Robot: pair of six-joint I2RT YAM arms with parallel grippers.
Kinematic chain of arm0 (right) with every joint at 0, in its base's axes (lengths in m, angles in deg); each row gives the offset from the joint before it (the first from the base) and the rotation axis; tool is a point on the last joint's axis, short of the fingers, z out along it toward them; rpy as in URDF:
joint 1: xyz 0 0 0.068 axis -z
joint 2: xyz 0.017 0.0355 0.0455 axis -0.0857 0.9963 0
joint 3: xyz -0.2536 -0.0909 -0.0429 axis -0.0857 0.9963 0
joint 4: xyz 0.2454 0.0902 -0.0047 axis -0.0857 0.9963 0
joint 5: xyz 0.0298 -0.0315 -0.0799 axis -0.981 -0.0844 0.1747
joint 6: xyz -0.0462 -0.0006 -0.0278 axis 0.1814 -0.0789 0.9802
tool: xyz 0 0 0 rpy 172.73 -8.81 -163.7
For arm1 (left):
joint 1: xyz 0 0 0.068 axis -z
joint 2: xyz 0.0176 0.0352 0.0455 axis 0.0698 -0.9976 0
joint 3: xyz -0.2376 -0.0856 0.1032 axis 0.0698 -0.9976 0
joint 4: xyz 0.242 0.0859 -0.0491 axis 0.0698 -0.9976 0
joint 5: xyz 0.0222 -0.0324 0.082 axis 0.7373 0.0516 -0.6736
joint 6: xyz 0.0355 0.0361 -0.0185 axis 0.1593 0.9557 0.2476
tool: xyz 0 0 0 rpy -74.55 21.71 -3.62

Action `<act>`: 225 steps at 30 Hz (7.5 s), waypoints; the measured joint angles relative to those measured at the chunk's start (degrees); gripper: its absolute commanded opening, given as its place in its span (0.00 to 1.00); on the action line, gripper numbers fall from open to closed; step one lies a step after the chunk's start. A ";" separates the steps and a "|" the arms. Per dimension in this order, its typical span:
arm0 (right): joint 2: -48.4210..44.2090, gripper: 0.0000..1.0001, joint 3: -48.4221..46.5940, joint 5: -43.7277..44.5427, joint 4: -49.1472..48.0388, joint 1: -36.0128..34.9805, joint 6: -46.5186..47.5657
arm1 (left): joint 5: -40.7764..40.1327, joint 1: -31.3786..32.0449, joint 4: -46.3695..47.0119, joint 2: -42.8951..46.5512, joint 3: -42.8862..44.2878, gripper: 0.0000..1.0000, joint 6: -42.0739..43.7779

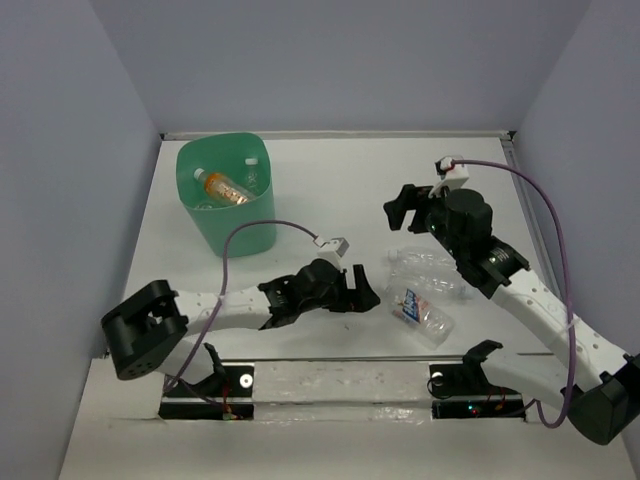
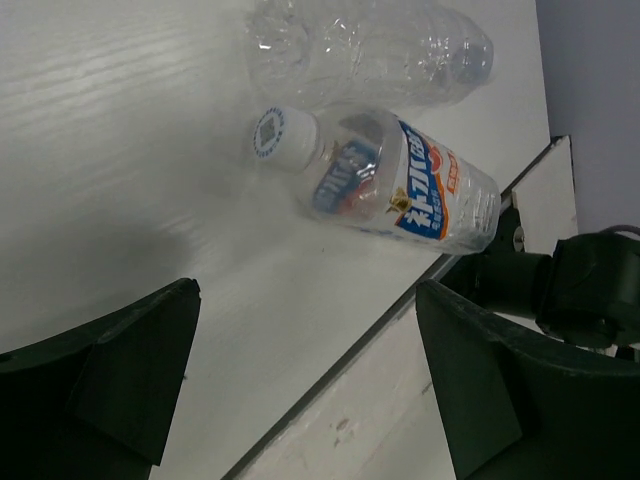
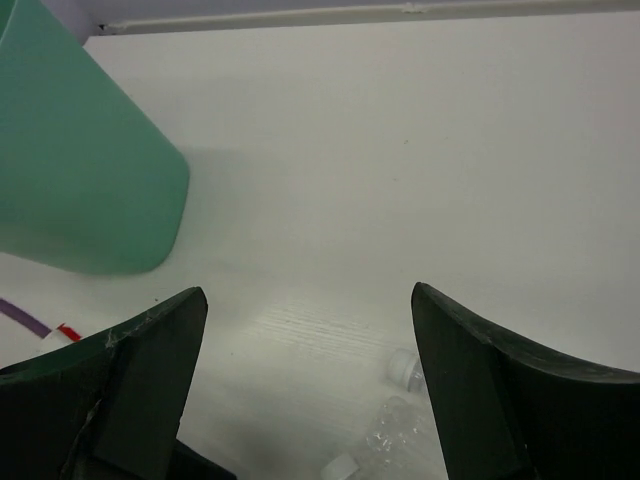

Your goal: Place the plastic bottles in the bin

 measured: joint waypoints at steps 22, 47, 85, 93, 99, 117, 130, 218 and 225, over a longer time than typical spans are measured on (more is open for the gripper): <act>-5.90 0.87 9.49 -6.34 -0.66 0.02 -0.44 | 2.67 -2.69 29.73 -26.93 5.44 0.61 -1.25; -6.01 0.87 11.15 -6.69 -1.29 0.02 -1.07 | 6.19 -4.11 40.00 -30.75 0.48 0.09 -5.16; -19.61 0.87 -0.28 -0.74 3.41 0.02 -0.63 | -19.37 -20.22 -26.45 26.56 21.51 0.00 20.41; -19.17 0.87 3.69 -2.71 4.26 0.02 -0.85 | -35.10 -25.79 -43.36 24.83 42.73 0.00 29.14; -19.87 0.87 5.64 -6.16 3.56 0.02 -1.31 | -47.45 -29.81 -49.77 22.40 50.27 0.00 32.70; -19.78 0.88 11.17 -14.34 1.49 0.02 -3.06 | -66.34 -31.85 -57.88 4.00 58.25 0.11 44.85; -12.07 0.94 11.37 3.32 13.25 0.02 -5.73 | -62.82 -31.85 -50.38 2.93 50.75 0.98 48.46; 17.22 1.00 -2.60 -11.30 32.11 -41.16 -13.18 | -7.39 -26.91 -35.52 40.68 10.45 0.99 30.14; 21.20 0.94 3.78 -1.53 32.61 -42.23 -15.28 | -11.04 -26.91 -38.16 41.48 13.79 0.99 30.12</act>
